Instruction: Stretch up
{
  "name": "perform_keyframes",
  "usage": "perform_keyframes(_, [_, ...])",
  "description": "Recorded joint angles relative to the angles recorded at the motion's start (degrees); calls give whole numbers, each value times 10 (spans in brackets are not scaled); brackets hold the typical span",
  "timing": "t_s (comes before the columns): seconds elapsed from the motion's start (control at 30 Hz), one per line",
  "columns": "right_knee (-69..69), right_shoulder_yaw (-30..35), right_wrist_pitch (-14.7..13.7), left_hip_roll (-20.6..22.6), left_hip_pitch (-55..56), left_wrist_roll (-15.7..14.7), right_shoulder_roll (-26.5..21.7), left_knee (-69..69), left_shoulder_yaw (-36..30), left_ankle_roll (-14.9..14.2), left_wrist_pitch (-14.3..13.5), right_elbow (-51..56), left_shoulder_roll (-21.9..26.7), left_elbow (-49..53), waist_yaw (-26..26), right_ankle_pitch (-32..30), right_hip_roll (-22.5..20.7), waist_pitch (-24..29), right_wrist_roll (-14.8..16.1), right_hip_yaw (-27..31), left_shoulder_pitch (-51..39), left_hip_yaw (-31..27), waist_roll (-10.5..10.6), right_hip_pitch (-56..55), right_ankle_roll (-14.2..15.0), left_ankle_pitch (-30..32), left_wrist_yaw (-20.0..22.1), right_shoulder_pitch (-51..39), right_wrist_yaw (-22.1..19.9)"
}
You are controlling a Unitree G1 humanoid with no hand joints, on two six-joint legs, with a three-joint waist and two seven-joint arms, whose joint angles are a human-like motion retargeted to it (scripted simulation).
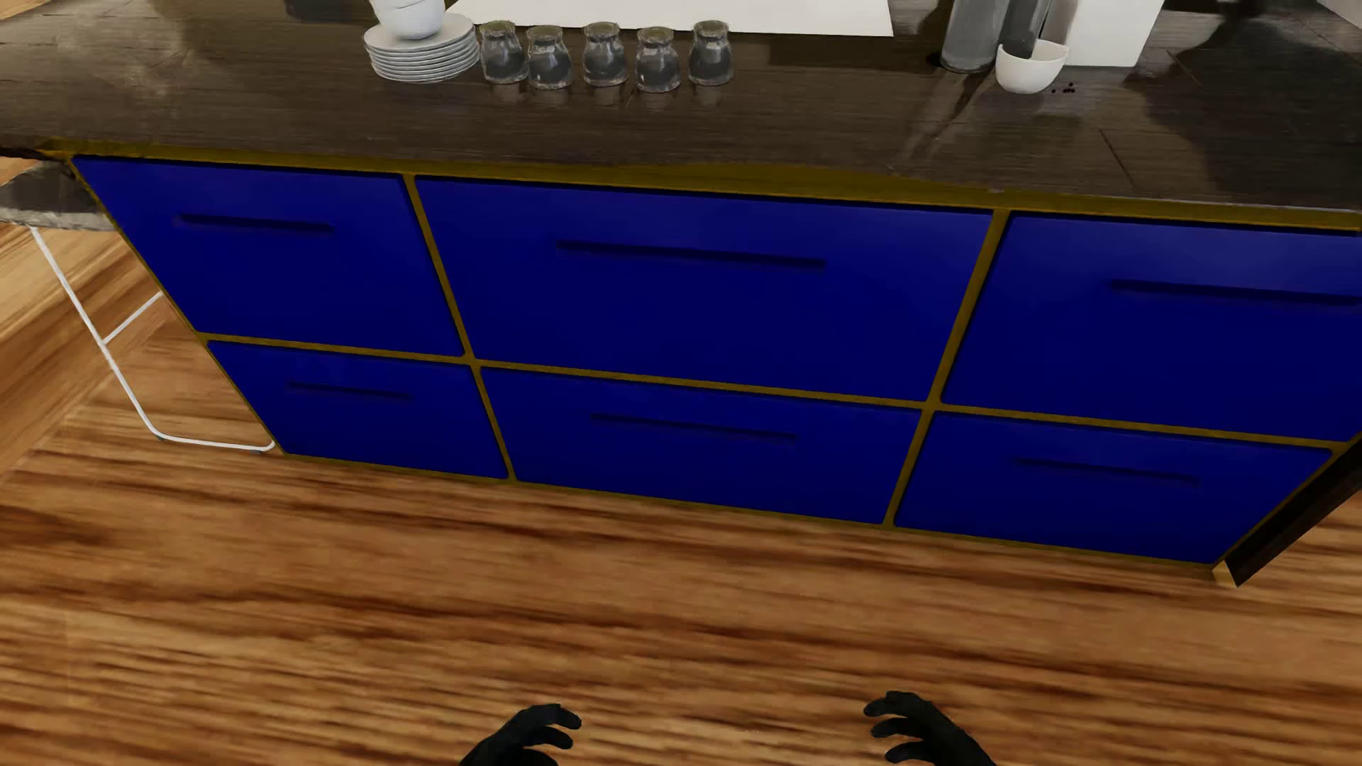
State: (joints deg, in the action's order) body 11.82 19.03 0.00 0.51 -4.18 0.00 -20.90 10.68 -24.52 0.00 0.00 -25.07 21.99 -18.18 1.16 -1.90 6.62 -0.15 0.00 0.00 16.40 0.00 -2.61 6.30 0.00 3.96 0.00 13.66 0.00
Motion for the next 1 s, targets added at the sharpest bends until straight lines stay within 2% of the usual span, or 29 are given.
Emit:
perform_keyframes(0.03, [-5,-11,0,4,3,0,2,1,-2,0,0,-2,-1,-3,7,2,5,-4,0,0,-1,0,-3,6,0,-8,0,3,0])
perform_keyframes(0.07, [-5,36,0,5,6,0,-3,8,3,0,0,-2,-2,-6,9,2,6,-6,0,0,3,0,-1,6,0,-15,0,-3,0])
perform_keyframes(0.33, [-5,37,0,4,3,0,-6,7,11,0,0,4,-6,-13,9,1,6,-4,0,0,-10,0,0,8,0,-15,0,-10,0])
perform_keyframes(0.5, [-6,69,0,2,3,0,-21,10,14,0,0,15,4,-9,14,-2,4,-4,0,0,-65,0,-4,11,0,-18,0,-60,0])
perform_keyframes(0.6, [-6,88,0,4,7,0,-42,10,22,0,0,36,30,16,17,-6,6,-7,0,0,-132,0,-11,7,0,-15,0,-127,0])
perform_keyframes(0.7, [-7,104,0,4,5,0,-86,7,43,0,0,74,73,41,26,-9,5,-5,0,0,-245,0,-14,11,0,-9,0,-253,0])
perform_keyframes(0.83, [-7,105,0,4,3,0,-152,6,62,0,0,84,154,37,34,-10,4,-6,0,0,-460,0,-17,13,0,-6,0,-488,0])
perform_keyframes(0.9, [-8,135,0,4,3,0,-196,6,32,0,0,71,208,27,36,-10,2,-10,0,0,-589,0,-17,14,0,-3,0,-617,0])
perform_keyframes(1.0, [-9,200,0,4,2,0,-248,7,-56,0,0,30,283,-24,44,-13,-1,-12,0,0,-807,0,-15,16,0,-4,0,-816,0])
